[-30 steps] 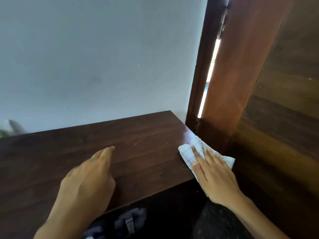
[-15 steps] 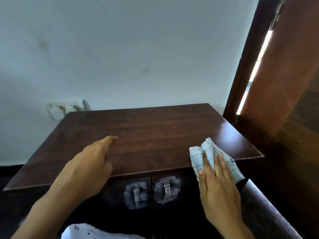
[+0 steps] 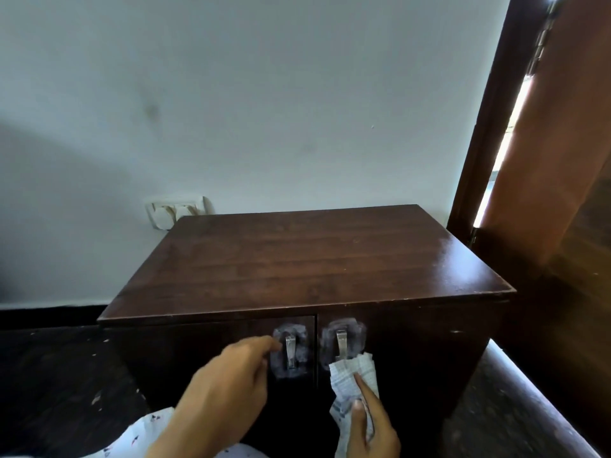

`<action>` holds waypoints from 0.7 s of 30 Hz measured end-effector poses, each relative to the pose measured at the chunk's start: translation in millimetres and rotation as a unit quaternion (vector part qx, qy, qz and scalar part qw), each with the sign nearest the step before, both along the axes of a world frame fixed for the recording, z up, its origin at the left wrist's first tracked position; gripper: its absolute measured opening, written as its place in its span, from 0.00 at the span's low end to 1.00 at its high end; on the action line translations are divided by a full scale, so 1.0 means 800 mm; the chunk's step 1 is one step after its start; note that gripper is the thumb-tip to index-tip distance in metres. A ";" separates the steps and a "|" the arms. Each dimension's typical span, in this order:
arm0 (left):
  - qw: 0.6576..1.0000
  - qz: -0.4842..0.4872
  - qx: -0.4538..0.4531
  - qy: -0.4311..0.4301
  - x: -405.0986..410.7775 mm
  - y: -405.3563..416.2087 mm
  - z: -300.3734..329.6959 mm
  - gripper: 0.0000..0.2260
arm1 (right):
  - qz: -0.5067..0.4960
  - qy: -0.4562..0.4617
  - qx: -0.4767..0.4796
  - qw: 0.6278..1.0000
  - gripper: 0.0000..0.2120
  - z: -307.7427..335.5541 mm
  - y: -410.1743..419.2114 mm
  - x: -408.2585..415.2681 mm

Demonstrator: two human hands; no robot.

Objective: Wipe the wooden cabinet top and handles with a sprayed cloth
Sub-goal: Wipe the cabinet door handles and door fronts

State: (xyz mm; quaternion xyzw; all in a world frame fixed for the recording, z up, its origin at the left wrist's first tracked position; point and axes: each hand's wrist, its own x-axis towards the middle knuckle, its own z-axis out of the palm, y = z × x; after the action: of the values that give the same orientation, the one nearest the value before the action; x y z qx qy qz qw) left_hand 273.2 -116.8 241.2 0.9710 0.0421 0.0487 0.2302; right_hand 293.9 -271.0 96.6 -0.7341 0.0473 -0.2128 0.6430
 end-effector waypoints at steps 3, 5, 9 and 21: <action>0.998 0.060 0.013 0.014 0.002 -0.014 -0.009 0.14 | 0.009 -0.024 -0.048 0.998 0.19 -0.012 0.005 -0.006; 0.993 0.106 -0.016 0.043 0.008 -0.013 -0.022 0.13 | 0.041 -0.076 -0.082 0.993 0.22 -0.010 0.013 -0.006; 0.965 0.150 -0.186 0.107 0.026 0.004 -0.047 0.12 | 0.045 -0.197 -0.121 0.972 0.12 -0.001 0.037 0.016; 0.927 0.111 -0.317 0.166 0.046 0.006 -0.072 0.15 | -0.001 -0.214 -0.171 0.962 0.11 -0.010 0.089 0.057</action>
State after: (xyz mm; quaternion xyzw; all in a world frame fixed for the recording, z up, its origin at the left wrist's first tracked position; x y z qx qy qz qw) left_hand 309.9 -111.8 183.4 0.8306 0.2008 -0.1040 0.5088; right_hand 339.9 -199.5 88.8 -0.7706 -0.1276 -0.3709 0.5024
